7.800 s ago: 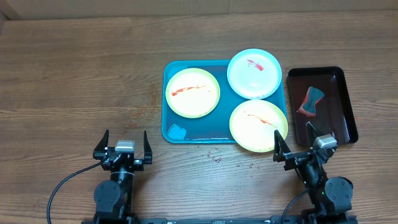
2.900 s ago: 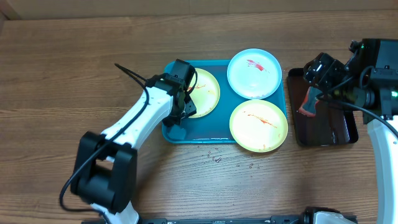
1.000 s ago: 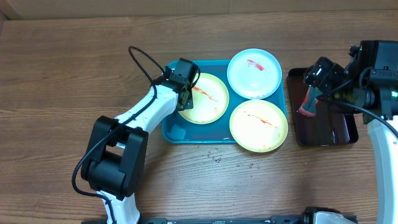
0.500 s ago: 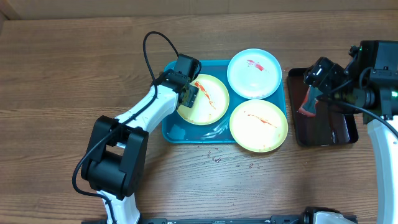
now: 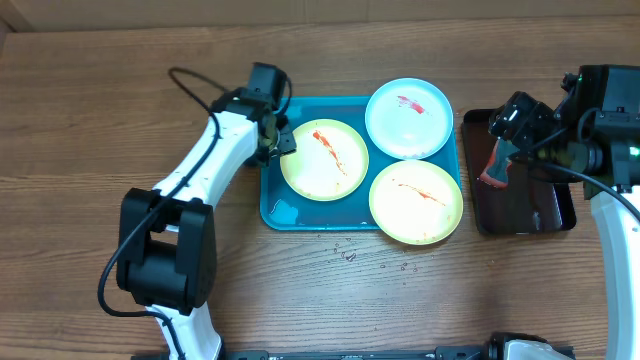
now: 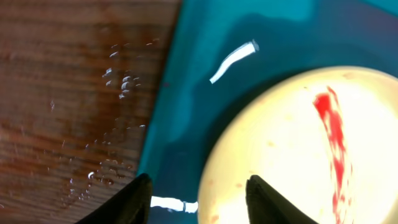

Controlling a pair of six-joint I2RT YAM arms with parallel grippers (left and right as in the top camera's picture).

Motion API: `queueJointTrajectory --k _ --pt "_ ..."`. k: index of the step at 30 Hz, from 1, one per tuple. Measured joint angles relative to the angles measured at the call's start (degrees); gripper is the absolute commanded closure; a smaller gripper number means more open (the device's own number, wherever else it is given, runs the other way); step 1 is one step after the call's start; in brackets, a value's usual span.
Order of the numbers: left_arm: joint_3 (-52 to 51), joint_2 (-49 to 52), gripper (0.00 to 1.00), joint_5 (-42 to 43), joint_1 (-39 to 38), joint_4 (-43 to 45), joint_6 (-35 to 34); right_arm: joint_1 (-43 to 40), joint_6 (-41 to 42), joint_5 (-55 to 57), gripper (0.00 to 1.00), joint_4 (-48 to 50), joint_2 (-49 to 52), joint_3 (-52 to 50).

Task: Clean dirty plates on tray and stack at the side

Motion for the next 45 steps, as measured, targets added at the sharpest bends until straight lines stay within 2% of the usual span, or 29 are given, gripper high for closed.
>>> queueJointTrajectory --k 2,7,16,20,26,31,35,38,41,45 --pt "-1.79 0.00 0.56 0.07 0.81 0.85 -4.17 0.00 0.02 0.39 0.00 -0.02 0.00 -0.02" --pt "-6.49 0.00 0.56 1.20 0.57 2.34 -9.22 0.00 0.02 1.11 0.00 -0.09 0.00 -0.02" --pt "-6.49 0.00 0.55 5.64 0.02 5.22 -3.78 0.00 0.02 1.46 0.00 -0.39 0.00 -0.02" --pt "-6.71 0.00 0.62 5.88 -0.24 5.81 -3.08 0.00 0.00 1.46 0.00 -0.50 0.00 -0.02" --pt "-10.71 0.00 0.67 5.92 -0.24 9.51 -3.52 0.00 0.00 1.46 0.00 -0.57 0.00 -0.02" --pt "-11.89 0.00 0.79 6.05 -0.24 10.99 -3.72 -0.02 0.02 1.46 0.00 -0.55 0.00 -0.02" --pt "-12.37 0.00 0.96 6.05 -0.42 13.60 -3.69 0.00 0.00 1.51 0.01 -0.57 0.00 -0.02" --pt "-12.87 -0.02 0.96 6.03 -0.72 14.32 -3.65 0.00 0.07 1.66 0.06 -0.55 0.11 -0.02" --pt "-12.87 -0.02 0.96 5.81 -0.92 14.27 -3.65 0.00 0.07 2.05 0.21 -0.28 0.94 -0.02" --pt "-12.87 -0.02 0.96 5.38 -1.01 14.14 -3.65 0.00 0.17 2.29 0.28 1.73 4.31 -0.02"
